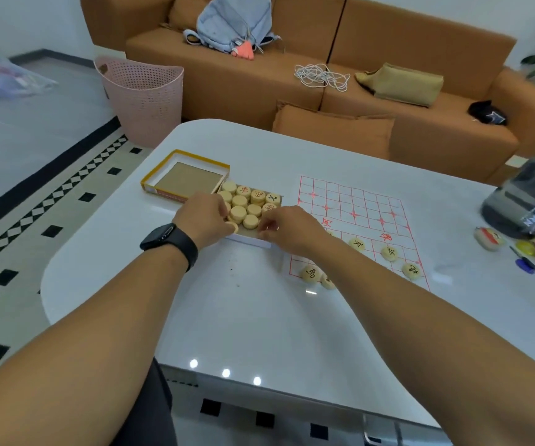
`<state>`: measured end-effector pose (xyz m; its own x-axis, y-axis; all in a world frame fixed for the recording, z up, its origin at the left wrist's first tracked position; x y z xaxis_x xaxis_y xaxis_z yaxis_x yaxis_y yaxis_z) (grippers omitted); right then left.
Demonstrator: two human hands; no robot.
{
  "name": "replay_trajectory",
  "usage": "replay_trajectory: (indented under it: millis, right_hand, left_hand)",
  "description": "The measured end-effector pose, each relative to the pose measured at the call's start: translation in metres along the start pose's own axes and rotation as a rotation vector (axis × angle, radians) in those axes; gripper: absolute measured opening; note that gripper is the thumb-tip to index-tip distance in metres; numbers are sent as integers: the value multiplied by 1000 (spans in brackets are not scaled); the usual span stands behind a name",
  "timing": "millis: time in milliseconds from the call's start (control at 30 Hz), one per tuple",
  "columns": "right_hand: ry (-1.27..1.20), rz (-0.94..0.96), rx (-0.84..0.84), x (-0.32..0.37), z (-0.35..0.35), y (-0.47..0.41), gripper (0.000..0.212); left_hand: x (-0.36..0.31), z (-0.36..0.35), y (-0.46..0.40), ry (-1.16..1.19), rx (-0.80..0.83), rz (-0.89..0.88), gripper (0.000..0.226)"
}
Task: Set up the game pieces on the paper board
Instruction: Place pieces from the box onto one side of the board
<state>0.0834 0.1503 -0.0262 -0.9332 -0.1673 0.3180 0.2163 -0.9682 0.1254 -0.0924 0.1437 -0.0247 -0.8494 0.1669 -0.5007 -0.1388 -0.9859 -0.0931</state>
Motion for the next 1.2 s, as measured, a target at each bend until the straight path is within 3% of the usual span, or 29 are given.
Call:
replay_trajectory:
  millis: [133,333,500,633,767,933,1200]
  right_hand:
    - [24,4,-57,2,6,-1,19]
    - [-12,60,-181,30,6,-8,31]
    - [60,29,-187,39,0,-17,28]
    - [126,43,-219,40,6,-16,25]
    - [-127,-85,-126,24,6,-18,30]
    - [-207,-206,-18,14,1,-18,38]
    - [66,-173,-39,-5,11,0,27]
  left_hand:
    - [-13,-2,3,-85,-40,-28,39]
    - [0,10,2,-57,-110,-10,37]
    - [9,13,1,-8,-75,28,35]
    - [4,13,-1,-110,-61,-4,37]
    - [3,15,-2,-138,-87,-4,34]
    - [4,10,-4,-72,-59,3,35]
    - [-10,-3,-9,-158,-11,-6,32]
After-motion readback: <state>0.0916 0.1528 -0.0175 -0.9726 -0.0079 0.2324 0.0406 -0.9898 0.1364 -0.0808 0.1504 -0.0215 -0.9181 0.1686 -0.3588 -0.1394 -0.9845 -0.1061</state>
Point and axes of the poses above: each hand's wrist, its own y-axis away from the middle knuckle, its own z-axis out of the back of the hand, x = y × z, the point moved 8 cm from there along -y, towards the middle knuckle, and after that the axes turned 10 degrees about -z, right-handed, at the moved point
